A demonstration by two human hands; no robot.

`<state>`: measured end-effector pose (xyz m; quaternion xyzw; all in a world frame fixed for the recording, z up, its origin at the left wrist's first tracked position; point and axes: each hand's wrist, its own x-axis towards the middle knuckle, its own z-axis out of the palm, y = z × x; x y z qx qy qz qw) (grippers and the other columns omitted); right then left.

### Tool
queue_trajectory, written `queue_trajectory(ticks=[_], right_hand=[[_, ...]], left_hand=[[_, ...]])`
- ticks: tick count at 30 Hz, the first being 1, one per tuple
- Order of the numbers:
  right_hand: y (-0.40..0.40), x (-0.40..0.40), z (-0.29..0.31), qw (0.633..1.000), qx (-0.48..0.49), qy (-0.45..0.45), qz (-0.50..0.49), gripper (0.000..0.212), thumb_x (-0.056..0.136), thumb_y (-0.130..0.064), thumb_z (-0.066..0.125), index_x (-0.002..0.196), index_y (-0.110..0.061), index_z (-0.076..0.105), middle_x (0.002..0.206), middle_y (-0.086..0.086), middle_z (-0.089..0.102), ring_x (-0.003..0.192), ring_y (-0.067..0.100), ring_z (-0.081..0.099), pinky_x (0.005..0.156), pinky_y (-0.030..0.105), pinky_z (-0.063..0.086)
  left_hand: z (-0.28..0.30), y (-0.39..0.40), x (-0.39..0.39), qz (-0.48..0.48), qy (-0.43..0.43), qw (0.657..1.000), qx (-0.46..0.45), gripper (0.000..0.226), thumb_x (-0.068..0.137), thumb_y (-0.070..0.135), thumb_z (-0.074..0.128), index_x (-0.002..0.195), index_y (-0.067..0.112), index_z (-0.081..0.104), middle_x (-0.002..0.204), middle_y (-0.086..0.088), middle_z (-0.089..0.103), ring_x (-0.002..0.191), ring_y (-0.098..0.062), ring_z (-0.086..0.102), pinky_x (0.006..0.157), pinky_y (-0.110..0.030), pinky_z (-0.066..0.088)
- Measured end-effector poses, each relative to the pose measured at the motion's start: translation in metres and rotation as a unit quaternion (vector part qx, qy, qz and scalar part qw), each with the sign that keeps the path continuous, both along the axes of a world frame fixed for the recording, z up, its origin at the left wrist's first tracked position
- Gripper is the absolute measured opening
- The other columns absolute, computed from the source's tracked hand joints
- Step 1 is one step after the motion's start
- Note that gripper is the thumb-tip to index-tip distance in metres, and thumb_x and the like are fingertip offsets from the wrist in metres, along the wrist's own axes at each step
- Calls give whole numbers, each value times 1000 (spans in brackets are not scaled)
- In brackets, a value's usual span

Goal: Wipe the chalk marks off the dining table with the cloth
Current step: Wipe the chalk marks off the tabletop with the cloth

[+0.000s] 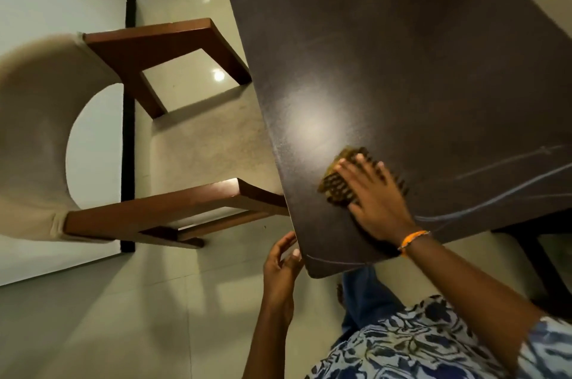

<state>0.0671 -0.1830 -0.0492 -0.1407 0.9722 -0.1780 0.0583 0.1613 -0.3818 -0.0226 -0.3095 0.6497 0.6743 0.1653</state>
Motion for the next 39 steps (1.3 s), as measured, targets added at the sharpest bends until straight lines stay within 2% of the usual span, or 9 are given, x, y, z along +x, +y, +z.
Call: queue_trajectory(ticks=[4, 8, 13, 16, 19, 25, 29, 33, 39], right_hand=[[84, -14, 7, 982, 11, 4, -191, 73, 74, -29, 42, 145, -19, 30, 156, 3, 27, 146, 26, 15, 115, 52, 12], [54, -13, 6, 954, 22, 5, -298, 68, 84, -24, 53, 146, -17, 27, 157, 4, 22, 146, 28, 10, 115, 56, 7], [-65, 58, 3, 999, 7, -21, -27, 74, 83, -32, 51, 149, -19, 19, 159, 5, 17, 147, 31, 3, 116, 59, 7], [-93, 104, 2, 990, 32, -9, 134, 72, 81, -40, 48, 146, -19, 28, 155, 3, 29, 145, 28, 18, 113, 59, 21], [-61, 104, -2, 985, 9, -5, 170, 68, 85, -37, 42, 148, -23, 21, 158, -2, 19, 147, 23, 8, 117, 52, 4], [55, 83, 9, 999, 17, -9, -26, 73, 73, -31, 37, 145, -21, 31, 154, 1, 29, 145, 22, 16, 115, 49, 12], [133, 79, 10, 980, 24, -4, -198, 73, 75, -28, 40, 147, -19, 27, 157, 4, 24, 146, 26, 12, 116, 51, 10], [112, 78, 9, 947, 36, -26, -317, 71, 86, -21, 52, 149, -17, 20, 159, 6, 16, 147, 29, 6, 116, 59, 6], [-70, 108, 0, 999, -4, -43, -5, 70, 88, -29, 43, 150, -20, 11, 160, 2, 8, 147, 27, -6, 115, 52, -10]], left_hand=[[-2, 6, 11, -7, 27, 999, -15, 38, 93, 10, 49, 122, 34, 51, 116, 21, 56, 105, 0, 56, 80, -17, 53], [-7, 6, 19, -2, 23, 999, 26, 46, 95, 4, 42, 130, 34, 45, 120, 20, 56, 109, 3, 56, 88, -18, 51], [-12, 5, 30, 44, -10, 997, 60, 49, 89, -8, 45, 130, 20, 49, 119, 8, 61, 108, -5, 59, 85, -19, 52], [-15, 12, 38, 96, -43, 994, 23, 33, 90, -3, 46, 115, 12, 61, 104, -4, 69, 98, -19, 64, 77, -27, 52], [-13, 23, 55, 113, -54, 992, 7, 23, 94, 8, 46, 109, 17, 61, 103, -1, 66, 96, -16, 62, 84, -30, 48], [-12, 34, 63, 122, -34, 991, -38, 27, 90, 9, 54, 116, 11, 61, 97, 4, 64, 94, -13, 59, 88, -31, 46], [-14, 28, 55, 130, -47, 989, -47, 23, 87, 7, 59, 109, 3, 63, 88, -2, 64, 85, -15, 59, 72, -22, 47], [-14, 19, 50, 102, -65, 992, -43, 21, 85, 6, 62, 104, 1, 64, 81, -2, 63, 75, -12, 57, 65, -19, 44], [-16, 12, 47, 83, -73, 992, -57, 16, 84, 0, 60, 99, 1, 67, 82, -4, 65, 72, -11, 58, 65, -18, 46]])
